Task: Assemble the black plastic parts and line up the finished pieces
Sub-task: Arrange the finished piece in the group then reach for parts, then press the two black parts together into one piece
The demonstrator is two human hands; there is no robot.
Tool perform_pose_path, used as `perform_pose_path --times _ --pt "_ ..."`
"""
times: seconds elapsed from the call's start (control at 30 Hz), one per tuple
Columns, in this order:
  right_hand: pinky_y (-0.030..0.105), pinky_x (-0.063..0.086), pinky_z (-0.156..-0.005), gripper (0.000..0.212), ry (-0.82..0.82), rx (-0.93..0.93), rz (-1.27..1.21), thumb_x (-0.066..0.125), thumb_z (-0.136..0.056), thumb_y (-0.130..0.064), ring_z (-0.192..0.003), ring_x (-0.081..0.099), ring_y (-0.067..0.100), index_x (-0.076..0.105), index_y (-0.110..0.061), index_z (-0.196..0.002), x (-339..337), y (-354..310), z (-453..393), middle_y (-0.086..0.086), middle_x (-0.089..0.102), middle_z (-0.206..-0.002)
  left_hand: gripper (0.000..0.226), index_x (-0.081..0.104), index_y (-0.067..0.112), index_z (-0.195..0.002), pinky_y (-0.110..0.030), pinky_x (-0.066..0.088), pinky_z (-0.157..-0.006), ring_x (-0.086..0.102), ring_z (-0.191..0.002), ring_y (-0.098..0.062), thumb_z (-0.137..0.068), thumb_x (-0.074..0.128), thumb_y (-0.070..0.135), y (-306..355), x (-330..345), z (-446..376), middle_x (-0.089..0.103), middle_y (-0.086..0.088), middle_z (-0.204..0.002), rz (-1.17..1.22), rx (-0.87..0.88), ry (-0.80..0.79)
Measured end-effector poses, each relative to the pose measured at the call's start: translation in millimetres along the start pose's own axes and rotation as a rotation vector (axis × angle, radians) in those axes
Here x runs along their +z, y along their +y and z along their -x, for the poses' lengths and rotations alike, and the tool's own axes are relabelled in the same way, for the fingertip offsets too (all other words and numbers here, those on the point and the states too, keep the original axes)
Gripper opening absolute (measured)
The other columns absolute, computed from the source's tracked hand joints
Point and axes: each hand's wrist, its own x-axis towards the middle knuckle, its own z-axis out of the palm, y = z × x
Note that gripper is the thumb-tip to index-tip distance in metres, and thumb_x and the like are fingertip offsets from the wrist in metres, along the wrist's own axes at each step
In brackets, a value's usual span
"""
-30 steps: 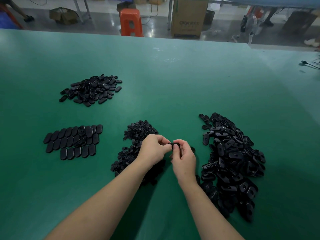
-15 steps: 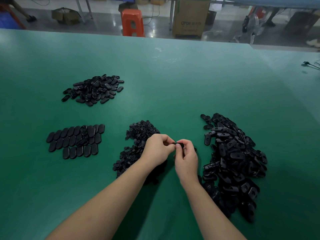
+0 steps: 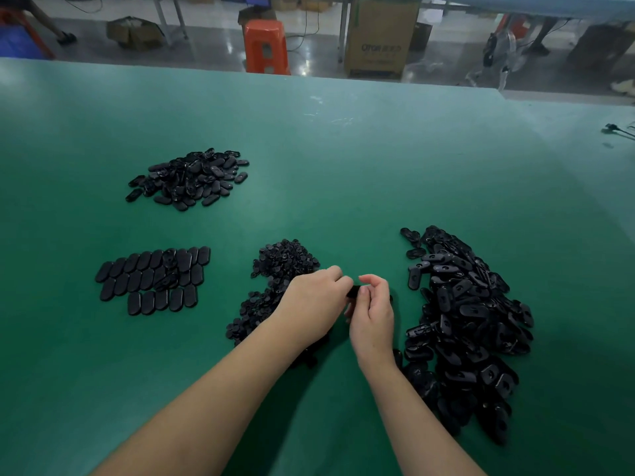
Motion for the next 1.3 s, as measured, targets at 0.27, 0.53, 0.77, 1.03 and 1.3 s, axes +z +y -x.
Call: perform_pose_path --times 0.27,0.53,0.77,1.03,1.3 --pt "0.032 0.047 -0.069 0.012 -0.182 -0.037 0.162 0.050 -0.105 -0.026 -0.077 0.059 0.010 0.059 -0.027 -0.114 -1.6 -8.8 4.0 -0.008 0.066 -0.094 0.023 0.070 0.018 -0.113 -0.033 0.054 -0.061 0.061 -0.073 -0.017 -0.093 0.066 0.028 -54.1 -16.7 41.7 0.063 0.004 -0.103 0.165 -0.368 0.230" --pt "0.025 0.042 -0.099 0.035 -0.342 -0.290 0.898 0.048 -0.105 -0.014 -0.119 0.049 0.013 0.056 -0.023 -0.137 -48.7 -23.8 -29.1 -0.005 0.057 -0.130 0.028 0.072 0.008 -0.111 -0.041 0.049 -0.071 0.062 -0.087 -0.038 -0.092 0.067 0.029 -185.4 -47.1 114.2 0.068 -0.015 -0.096 0.005 -0.946 0.302" --pt "0.036 0.045 -0.101 0.050 -0.635 -0.162 1.138 0.049 -0.102 -0.003 -0.129 0.046 0.021 0.043 -0.023 -0.148 -68.5 -21.2 -53.2 0.000 0.049 -0.140 0.031 0.073 0.015 -0.113 -0.037 0.046 -0.066 0.061 -0.090 -0.037 -0.094 0.065 0.038 -215.4 -42.9 122.8 0.057 -0.013 -0.112 0.000 -1.106 0.148" --pt "0.039 0.050 -0.095 0.028 -0.638 -0.104 1.090 0.053 -0.105 -0.018 -0.105 0.058 0.022 0.056 -0.019 -0.132 -72.3 -25.5 -53.6 -0.002 0.055 -0.113 0.027 0.071 0.017 -0.114 -0.033 0.044 -0.065 0.059 -0.082 -0.027 -0.097 0.061 0.035 -181.2 -36.9 104.8 0.057 -0.005 -0.108 0.092 -0.920 0.334" --pt "0.035 0.048 -0.093 0.043 -0.731 -0.046 1.132 0.069 -0.096 -0.029 -0.107 0.057 0.018 0.048 -0.023 -0.133 -77.9 -35.3 -47.6 -0.005 0.051 -0.116 0.025 0.072 0.028 -0.116 -0.030 0.050 -0.071 0.059 -0.082 -0.013 -0.101 0.054 0.036 -108.6 0.1 78.2 0.056 0.007 -0.101 0.269 -0.610 0.058"
